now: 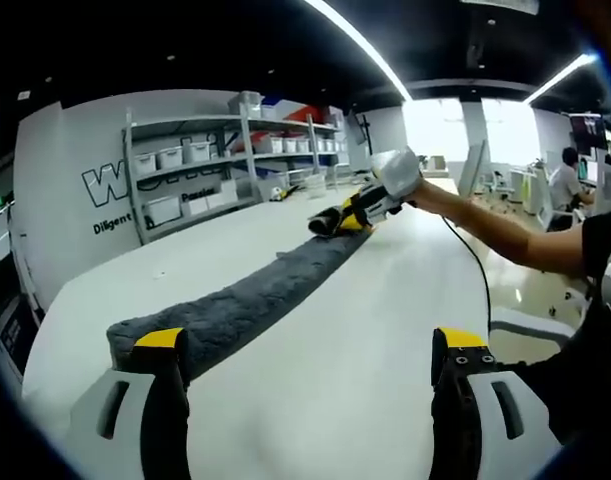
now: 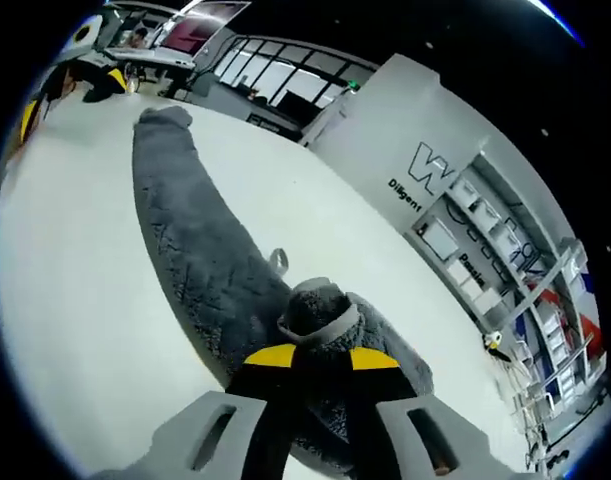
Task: Open the folded towel by lifting each exposed corner and separating the folded layers until the towel lies flat within the target outline without major curled edges
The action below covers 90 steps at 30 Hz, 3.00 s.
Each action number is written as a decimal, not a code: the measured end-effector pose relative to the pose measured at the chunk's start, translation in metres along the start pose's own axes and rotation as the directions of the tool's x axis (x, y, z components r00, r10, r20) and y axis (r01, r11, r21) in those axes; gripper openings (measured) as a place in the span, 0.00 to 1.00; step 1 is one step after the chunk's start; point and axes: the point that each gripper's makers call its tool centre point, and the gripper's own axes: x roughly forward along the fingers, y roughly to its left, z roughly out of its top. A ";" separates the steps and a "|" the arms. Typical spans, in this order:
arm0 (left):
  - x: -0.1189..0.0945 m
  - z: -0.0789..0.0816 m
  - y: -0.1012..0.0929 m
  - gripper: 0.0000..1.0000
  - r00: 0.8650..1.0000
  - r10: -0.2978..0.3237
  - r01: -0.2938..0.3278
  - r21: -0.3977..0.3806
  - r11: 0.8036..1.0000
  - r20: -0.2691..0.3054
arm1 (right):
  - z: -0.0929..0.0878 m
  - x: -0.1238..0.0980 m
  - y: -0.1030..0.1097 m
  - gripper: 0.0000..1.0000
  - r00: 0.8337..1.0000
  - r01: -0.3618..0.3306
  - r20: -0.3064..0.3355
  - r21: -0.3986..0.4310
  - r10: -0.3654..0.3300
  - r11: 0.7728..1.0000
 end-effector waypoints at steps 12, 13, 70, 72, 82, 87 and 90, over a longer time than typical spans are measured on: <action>0.003 0.000 0.000 0.99 1.000 0.000 0.000 0.004 1.000 -0.004 | 0.000 -0.010 -0.025 0.04 0.998 0.059 0.030 0.043 -0.061 0.997; 0.003 0.000 -0.001 0.99 1.000 -0.001 0.001 0.004 1.000 -0.004 | 0.000 -0.012 -0.028 0.04 0.997 0.067 0.034 0.049 -0.069 0.997; -0.001 0.003 0.008 0.98 1.000 0.030 -0.030 -0.010 0.999 0.005 | -0.176 -0.060 -0.148 0.07 0.931 0.364 -0.205 0.583 -0.302 0.727; -0.001 0.003 0.008 0.98 0.999 0.032 -0.032 -0.012 0.999 0.007 | -0.180 -0.060 -0.149 0.08 0.929 0.369 -0.215 0.589 -0.300 0.719; 0.000 0.000 0.009 0.98 0.999 0.033 -0.033 -0.024 0.999 -0.001 | -0.198 -0.069 -0.148 0.23 0.908 0.419 -0.290 0.601 -0.302 0.681; -0.001 0.000 0.009 0.98 0.999 0.037 -0.037 -0.031 0.999 0.004 | -0.205 -0.078 -0.152 0.33 0.889 0.456 -0.327 0.574 -0.320 0.681; -0.001 0.001 0.010 0.98 0.999 0.041 -0.041 -0.035 0.999 0.007 | -0.210 -0.081 -0.155 0.40 0.884 0.466 -0.341 0.569 -0.320 0.677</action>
